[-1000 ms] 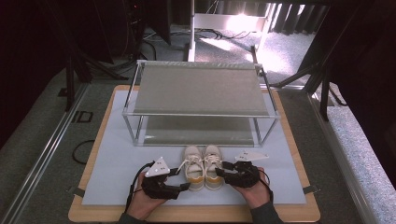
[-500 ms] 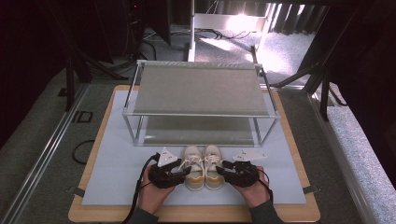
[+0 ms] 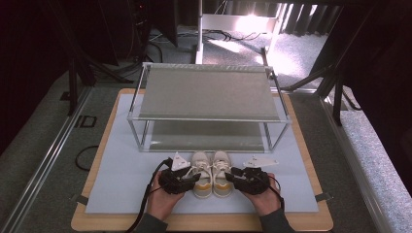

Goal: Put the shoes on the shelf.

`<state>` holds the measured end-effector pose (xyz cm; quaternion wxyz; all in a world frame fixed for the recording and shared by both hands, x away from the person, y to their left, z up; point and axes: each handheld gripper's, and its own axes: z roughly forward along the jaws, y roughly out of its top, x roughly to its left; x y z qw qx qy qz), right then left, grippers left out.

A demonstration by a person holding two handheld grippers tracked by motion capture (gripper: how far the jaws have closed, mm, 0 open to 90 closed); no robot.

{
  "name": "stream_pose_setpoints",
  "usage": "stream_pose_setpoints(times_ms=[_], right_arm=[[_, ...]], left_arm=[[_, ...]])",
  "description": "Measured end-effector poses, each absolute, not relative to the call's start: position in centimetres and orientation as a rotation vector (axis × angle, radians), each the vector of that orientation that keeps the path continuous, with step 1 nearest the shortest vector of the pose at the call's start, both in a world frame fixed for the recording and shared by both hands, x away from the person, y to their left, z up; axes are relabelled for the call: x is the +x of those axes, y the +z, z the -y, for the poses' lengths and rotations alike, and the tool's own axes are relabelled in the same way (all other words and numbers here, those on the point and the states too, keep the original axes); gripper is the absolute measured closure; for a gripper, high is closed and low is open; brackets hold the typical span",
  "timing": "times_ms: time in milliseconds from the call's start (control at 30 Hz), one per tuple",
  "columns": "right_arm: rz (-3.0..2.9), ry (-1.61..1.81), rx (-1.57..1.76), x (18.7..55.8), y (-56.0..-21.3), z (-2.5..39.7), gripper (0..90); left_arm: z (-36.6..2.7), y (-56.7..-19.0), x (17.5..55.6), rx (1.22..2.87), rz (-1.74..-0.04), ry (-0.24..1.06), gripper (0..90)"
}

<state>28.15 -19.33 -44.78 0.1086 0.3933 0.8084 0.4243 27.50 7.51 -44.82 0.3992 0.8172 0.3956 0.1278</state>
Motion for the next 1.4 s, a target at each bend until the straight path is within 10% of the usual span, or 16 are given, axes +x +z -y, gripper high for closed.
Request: stream_pose_setpoints(times_ms=[1400], right_arm=[[-2.343, 1.407, 1.323, 28.8, -45.5, 19.9, 67.8]], left_arm=[[-8.8, -45.5, 28.7, 1.955, -1.052, 0.111, 59.6]])
